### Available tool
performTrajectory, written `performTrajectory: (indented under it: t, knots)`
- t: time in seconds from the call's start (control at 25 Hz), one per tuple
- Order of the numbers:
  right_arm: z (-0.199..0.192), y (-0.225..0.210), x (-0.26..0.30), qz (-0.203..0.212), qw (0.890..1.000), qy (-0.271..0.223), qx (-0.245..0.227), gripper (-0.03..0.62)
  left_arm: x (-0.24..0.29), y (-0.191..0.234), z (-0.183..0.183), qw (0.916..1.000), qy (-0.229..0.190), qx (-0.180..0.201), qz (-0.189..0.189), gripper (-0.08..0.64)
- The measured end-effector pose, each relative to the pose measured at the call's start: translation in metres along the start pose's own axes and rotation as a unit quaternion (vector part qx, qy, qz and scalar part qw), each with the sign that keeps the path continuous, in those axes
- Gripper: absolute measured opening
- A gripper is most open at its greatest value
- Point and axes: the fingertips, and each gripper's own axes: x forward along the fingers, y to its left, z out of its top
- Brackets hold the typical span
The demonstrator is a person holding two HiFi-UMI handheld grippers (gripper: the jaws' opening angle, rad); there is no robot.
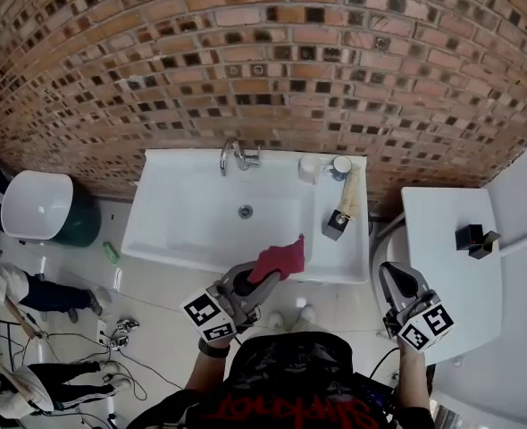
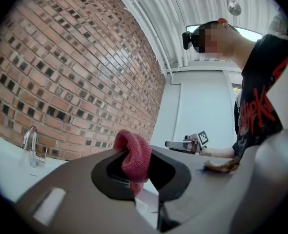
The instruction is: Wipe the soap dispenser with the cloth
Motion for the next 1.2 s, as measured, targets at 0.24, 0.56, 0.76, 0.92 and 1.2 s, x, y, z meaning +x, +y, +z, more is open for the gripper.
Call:
performTrajectory:
  t: [0.24, 0.56, 0.76, 0.92, 1.2]
  knots:
    - [-0.005, -0.021, 0.001, 0.005, 1.0, -0.005, 0.012, 0.002, 0.018, 0.008, -0.005, 0.9999, 0.014, -0.001, 0.006, 0.046]
    - [-0.014, -0.047, 0.004, -0.001, 0.999, -0.004, 0.032, 0.002, 0.035, 0.02, -0.013, 0.9995, 0.028, -0.004, 0.01, 0.046]
    - [-0.006, -0.051, 0.009, -0.018, 1.0, -0.012, 0.018, 0.002, 0.039, 0.04, -0.014, 0.9992, 0.039, 0.001, 0.002, 0.046]
    - [-0.003, -0.054, 0.018, -0.024, 0.999, -0.021, 0.022, 0.002, 0.042, 0.044, -0.008, 0.9995, 0.027, -0.001, -0.018, 0.044]
    - [-0.007, -0.056, 0.037, -0.008, 0.999, -0.02, 0.047, 0.002, 0.032, 0.051, -0.007, 0.9995, 0.019, -0.008, -0.024, 0.044]
